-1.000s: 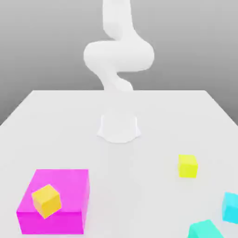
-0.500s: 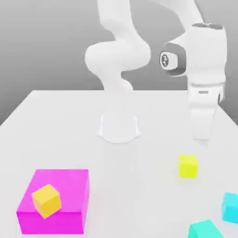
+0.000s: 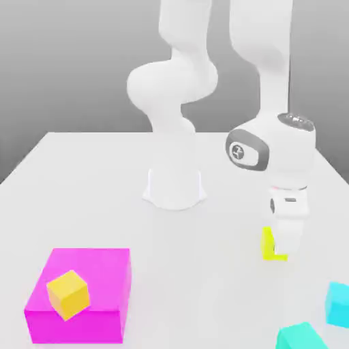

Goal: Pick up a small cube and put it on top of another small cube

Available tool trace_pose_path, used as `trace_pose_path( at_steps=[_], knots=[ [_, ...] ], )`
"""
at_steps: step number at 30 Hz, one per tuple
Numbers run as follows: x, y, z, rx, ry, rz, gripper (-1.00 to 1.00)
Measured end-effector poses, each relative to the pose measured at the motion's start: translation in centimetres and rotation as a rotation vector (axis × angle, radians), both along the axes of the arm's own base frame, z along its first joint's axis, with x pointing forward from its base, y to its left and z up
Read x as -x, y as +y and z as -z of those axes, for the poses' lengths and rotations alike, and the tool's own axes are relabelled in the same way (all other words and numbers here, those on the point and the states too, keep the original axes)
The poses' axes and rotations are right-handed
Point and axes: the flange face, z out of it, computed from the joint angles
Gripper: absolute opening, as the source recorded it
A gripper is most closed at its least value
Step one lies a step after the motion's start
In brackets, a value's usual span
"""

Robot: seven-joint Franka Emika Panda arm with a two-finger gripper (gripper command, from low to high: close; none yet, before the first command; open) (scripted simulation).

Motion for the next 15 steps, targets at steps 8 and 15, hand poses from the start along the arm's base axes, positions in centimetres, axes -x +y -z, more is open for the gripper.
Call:
trace_pose_path(
  at_steps=[8, 15],
  knots=[
    [0.0, 0.1, -4.3, 0.001, -0.002, -0.004, -1.00],
    [-6.3, 0.7, -7.4, 0.011, -0.008, 0.226, -1.00]
  ],
)
